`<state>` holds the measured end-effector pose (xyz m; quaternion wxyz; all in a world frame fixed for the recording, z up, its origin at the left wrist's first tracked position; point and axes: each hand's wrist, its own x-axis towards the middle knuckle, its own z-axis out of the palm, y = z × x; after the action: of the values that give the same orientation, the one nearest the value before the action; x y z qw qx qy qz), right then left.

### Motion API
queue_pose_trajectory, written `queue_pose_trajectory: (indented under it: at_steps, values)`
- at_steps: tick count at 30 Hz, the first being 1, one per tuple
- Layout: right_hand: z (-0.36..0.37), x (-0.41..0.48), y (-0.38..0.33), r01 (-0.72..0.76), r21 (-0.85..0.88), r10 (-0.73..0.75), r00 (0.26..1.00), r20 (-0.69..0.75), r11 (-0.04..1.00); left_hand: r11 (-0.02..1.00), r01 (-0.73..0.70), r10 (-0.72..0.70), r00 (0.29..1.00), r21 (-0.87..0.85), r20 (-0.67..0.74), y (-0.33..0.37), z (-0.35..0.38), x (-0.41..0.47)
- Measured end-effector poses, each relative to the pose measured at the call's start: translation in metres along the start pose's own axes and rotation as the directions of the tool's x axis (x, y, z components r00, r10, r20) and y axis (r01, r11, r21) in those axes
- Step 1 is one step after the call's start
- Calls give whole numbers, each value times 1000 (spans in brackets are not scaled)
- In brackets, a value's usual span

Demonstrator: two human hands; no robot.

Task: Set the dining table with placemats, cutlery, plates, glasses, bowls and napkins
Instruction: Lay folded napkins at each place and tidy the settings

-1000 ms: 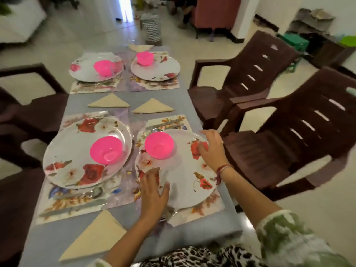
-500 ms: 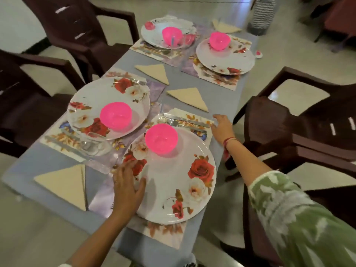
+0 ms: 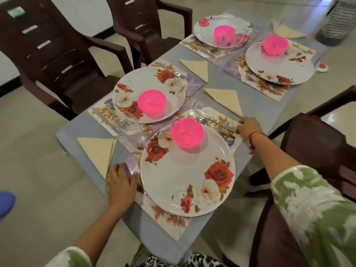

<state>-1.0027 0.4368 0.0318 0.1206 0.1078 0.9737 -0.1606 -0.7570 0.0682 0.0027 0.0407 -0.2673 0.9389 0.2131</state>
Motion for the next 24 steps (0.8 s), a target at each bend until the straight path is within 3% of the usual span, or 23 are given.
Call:
queue_pose_trajectory:
  at_steps: [13, 24]
  values:
    - [-9, -15, 14, -39, 148, 39, 999, 0, 988, 986, -38, 34, 999, 163, 32, 18, 4, -13]
    - [-11, -26, 17, -57, 183, 64, 997, -34, 981, 982, -62, 50, 996, 181, 69, 15, 8, -17]
